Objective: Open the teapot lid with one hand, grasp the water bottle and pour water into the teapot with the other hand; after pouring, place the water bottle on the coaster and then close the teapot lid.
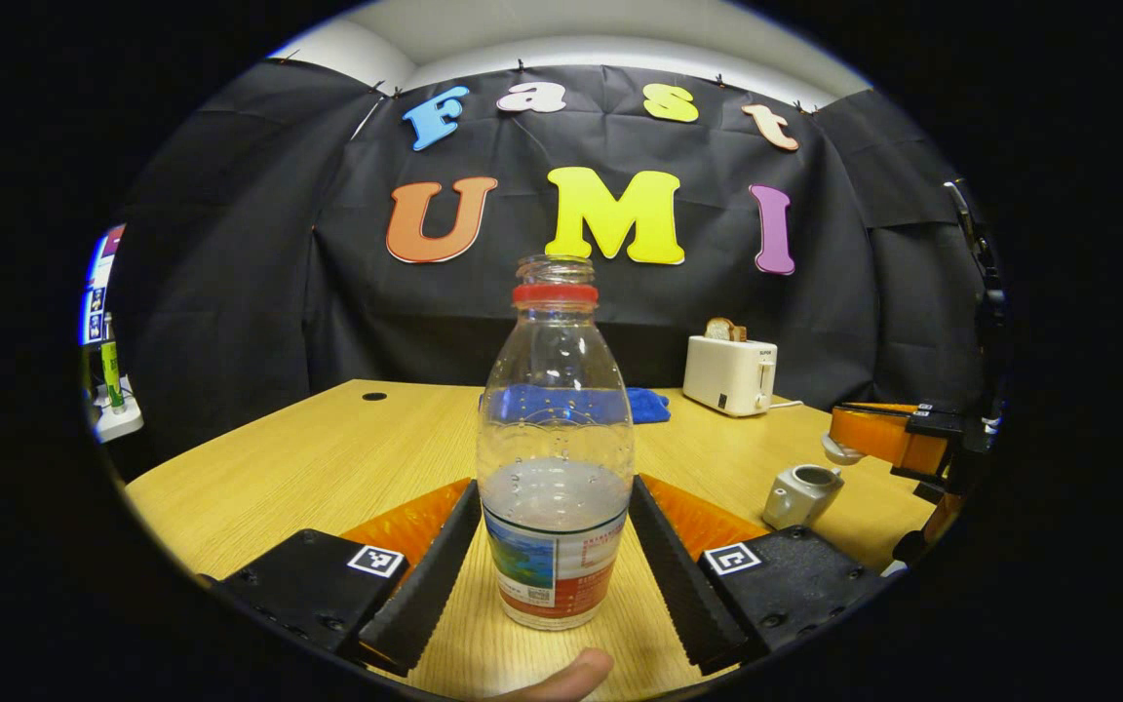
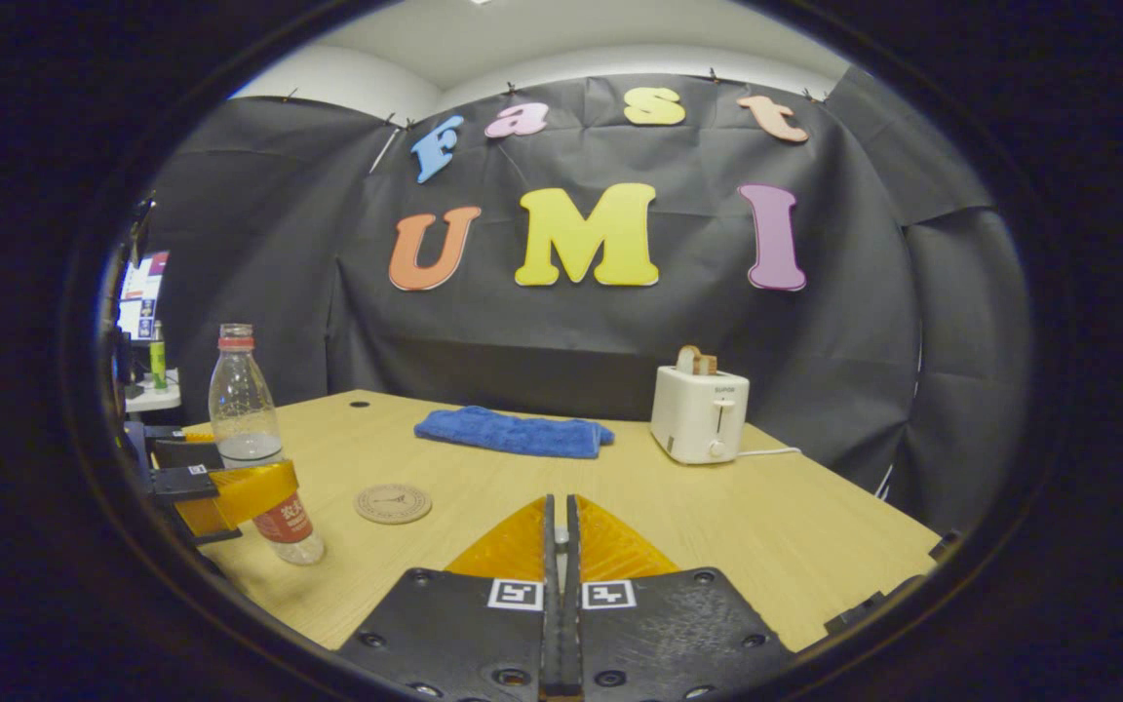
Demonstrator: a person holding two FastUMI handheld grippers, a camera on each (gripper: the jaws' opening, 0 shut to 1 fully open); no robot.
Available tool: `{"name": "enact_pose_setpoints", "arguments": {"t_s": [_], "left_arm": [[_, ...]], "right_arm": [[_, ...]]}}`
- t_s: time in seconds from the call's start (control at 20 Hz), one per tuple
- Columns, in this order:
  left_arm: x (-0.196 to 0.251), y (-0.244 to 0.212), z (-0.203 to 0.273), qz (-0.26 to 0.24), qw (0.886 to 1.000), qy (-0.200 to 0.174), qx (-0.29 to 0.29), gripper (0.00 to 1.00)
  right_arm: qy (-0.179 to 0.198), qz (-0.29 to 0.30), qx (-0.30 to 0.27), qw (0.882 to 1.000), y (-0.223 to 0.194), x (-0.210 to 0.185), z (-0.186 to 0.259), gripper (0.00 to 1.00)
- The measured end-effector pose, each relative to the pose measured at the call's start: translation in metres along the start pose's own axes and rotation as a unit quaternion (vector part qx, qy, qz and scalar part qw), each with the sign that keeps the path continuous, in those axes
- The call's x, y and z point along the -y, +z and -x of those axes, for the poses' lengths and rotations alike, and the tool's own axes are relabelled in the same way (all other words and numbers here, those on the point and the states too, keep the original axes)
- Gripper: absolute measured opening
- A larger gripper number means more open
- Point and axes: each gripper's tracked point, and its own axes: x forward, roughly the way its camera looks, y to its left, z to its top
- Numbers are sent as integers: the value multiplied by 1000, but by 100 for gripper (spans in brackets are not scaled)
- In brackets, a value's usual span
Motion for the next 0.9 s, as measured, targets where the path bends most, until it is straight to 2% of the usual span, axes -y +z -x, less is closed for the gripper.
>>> {"name": "enact_pose_setpoints", "arguments": {"t_s": [0.15, 0.2, 0.25, 0.5, 0.6, 0.9], "left_arm": [[6, 1, -2, 6, 1000, -17, 3, 82], [5, 1, -2, 2, 1000, -16, 3, 87], [3, 1, -3, -2, 1000, -11, 0, 81], [5, 5, -1, -18, 1000, -4, -17, 79], [14, 11, 0, -25, 999, -13, -18, 79], [28, 25, -6, -127, 991, -8, -32, 78]], "right_arm": [[-2, -3, -6, 1000, -4, 6, 3, 0], [-3, -3, -8, 1000, -6, 7, 6, 0], [-4, -5, -10, 1000, -7, 9, 7, 0], [-14, -9, -13, 1000, -10, 26, 17, 0], [-19, -11, -14, 1000, -12, 35, 20, 0], [-39, -13, -21, 999, -16, 62, 28, 0]]}}
